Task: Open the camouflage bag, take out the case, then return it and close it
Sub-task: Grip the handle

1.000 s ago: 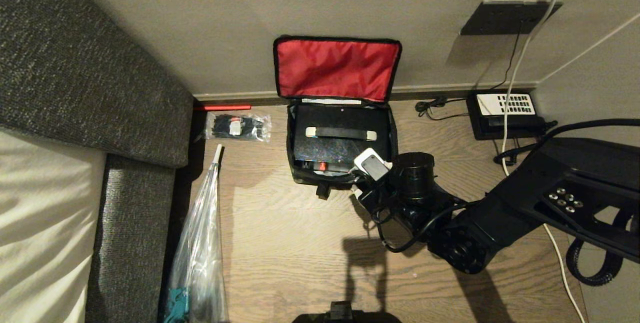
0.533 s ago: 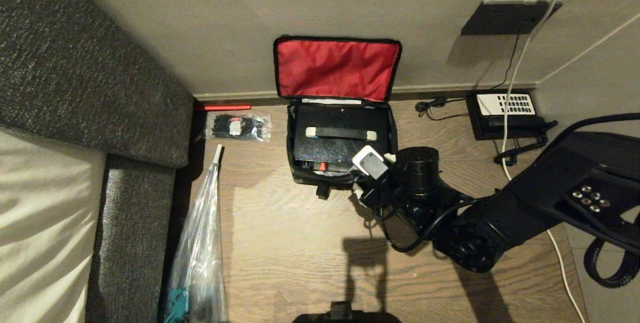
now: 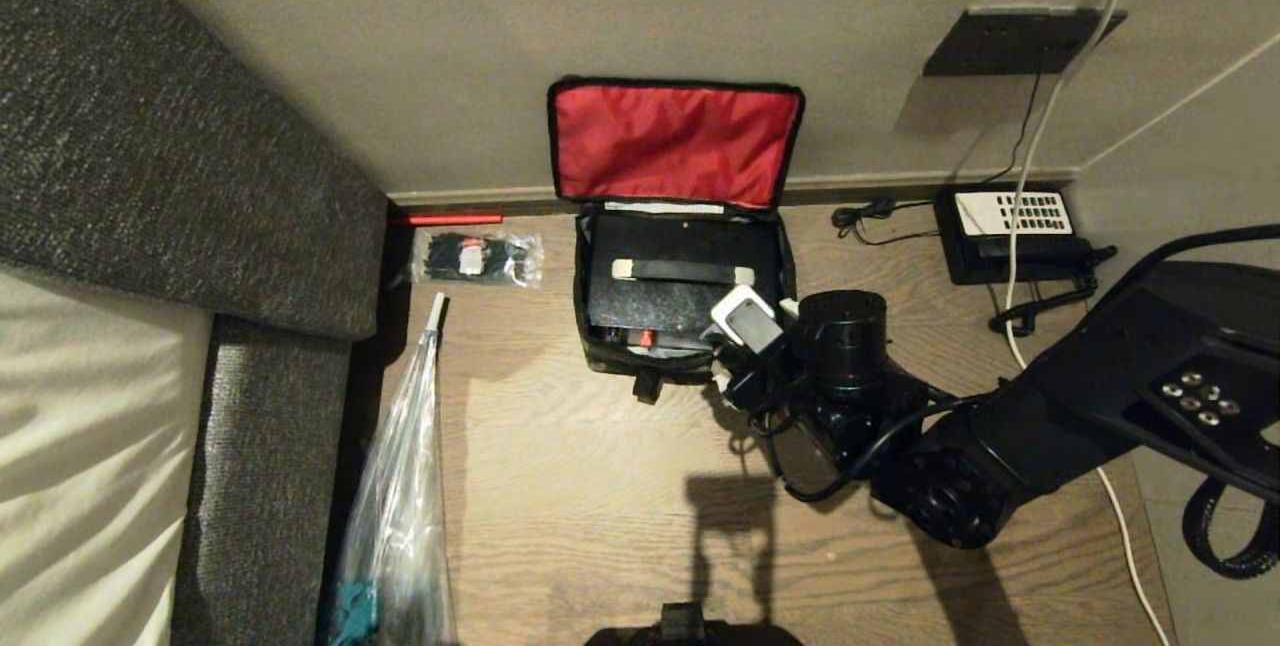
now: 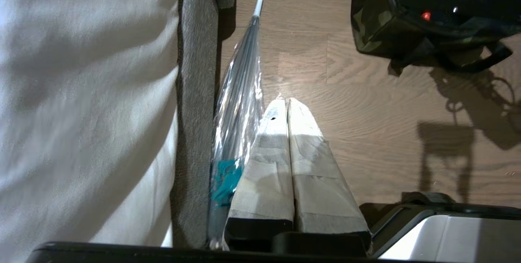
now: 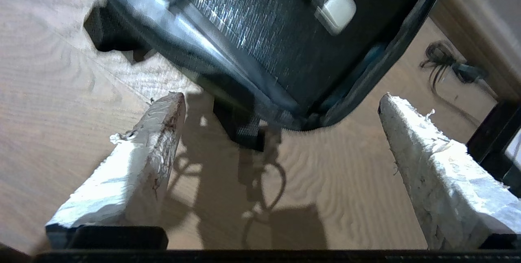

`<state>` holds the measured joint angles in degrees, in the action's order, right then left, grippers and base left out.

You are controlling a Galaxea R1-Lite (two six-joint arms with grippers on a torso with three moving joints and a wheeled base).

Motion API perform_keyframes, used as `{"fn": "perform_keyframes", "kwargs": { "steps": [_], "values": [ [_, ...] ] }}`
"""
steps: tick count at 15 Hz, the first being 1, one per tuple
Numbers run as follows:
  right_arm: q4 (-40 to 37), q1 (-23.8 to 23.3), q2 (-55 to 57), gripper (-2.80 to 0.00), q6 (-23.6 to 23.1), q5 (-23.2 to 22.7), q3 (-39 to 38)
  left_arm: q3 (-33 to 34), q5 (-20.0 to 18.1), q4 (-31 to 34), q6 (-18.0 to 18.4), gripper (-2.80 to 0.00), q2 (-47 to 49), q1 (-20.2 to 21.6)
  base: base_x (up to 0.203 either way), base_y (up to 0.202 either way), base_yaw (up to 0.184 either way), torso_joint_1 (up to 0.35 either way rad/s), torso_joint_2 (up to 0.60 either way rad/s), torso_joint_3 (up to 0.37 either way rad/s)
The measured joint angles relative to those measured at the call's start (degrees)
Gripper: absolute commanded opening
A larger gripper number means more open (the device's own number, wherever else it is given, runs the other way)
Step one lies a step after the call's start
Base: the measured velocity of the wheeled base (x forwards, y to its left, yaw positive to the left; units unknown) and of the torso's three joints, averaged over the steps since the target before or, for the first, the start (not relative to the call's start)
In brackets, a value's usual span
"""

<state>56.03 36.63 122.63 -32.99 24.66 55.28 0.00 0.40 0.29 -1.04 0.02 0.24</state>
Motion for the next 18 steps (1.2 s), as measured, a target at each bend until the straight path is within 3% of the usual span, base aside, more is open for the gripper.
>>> {"fn": "perform_keyframes", "kwargs": {
  "steps": [2, 18],
  "values": [
    [0.4, 0.3, -0.1, 0.00, -0.1, 0.3, -0.2, 0.0, 0.0, -0.1, 0.1, -2.80, 0.0, 0.0, 0.137, 0.000, 0.000, 0.002, 0.00, 0.002],
    [0.8, 0.5, 0.4, 0.00, -0.4, 0.4, 0.7, 0.0, 0.0, -0.1, 0.7, -2.80, 0.0, 0.0, 0.000, 0.000, 0.000, 0.000, 0.00, 0.000]
  ]
}}
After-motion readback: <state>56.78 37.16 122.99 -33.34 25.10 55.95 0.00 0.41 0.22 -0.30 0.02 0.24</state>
